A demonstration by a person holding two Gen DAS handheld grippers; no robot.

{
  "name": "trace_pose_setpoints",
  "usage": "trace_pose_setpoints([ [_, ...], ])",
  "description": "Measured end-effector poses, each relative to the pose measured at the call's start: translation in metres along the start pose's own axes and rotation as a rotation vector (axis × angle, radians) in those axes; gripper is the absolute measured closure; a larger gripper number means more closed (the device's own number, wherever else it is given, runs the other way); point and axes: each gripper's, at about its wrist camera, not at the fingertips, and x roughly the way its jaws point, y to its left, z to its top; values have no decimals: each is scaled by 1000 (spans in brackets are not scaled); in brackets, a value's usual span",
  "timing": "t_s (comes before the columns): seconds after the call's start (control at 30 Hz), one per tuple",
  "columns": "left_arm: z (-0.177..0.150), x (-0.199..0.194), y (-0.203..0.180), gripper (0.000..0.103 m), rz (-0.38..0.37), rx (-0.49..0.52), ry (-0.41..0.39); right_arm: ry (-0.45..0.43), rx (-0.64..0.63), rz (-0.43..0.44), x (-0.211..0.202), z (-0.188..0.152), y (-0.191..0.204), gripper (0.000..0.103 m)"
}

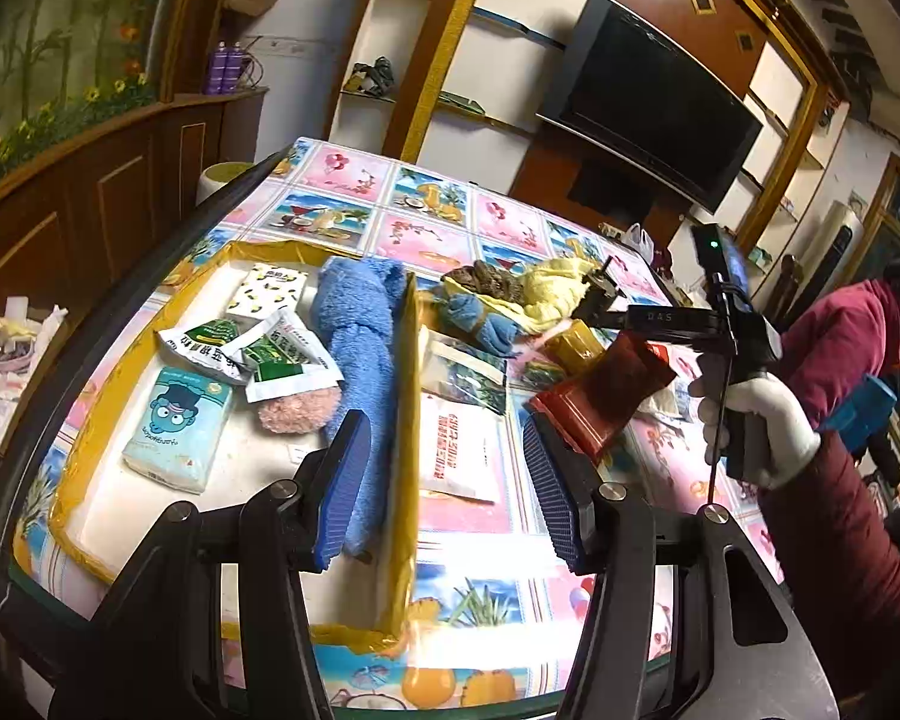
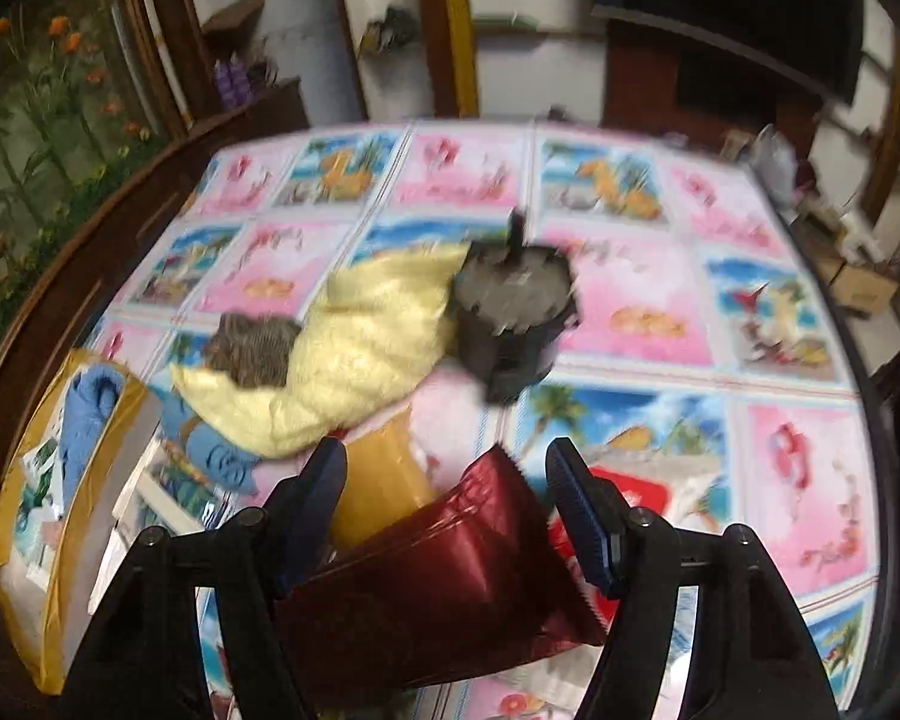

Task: Organize soft objects
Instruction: 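Grasp the red foil packet with the right gripper, then take the red foil packet with the left gripper while the right gripper grasps a white sachet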

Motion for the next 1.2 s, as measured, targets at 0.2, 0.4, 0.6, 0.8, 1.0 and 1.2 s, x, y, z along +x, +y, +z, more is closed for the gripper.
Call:
trace_pose_setpoints([
  [0.2, -2, 15, -9, 50, -27, 22, 43, 181, -114, 331, -18, -41, 21, 34],
  [0.4, -9, 36, -32, 50, -80, 91, 117, 222, -225, 355, -51, -92, 28, 34],
  [0.6, -3, 81, -81, 50, -119, 227, 252, -26, -66, 187, -86, -76, -12, 34],
  [0.8, -6, 138, -137, 50, -145, 421, 328, -81, 85, 233, -86, -89, -50, 34],
  [1.0, 1, 198, -159, 50, -112, 536, 361, -104, 184, 259, -89, -100, -83, 34],
  [1.2, -1, 231, -163, 20, -107, 547, 389, -122, 207, 283, -91, -104, -95, 34],
])
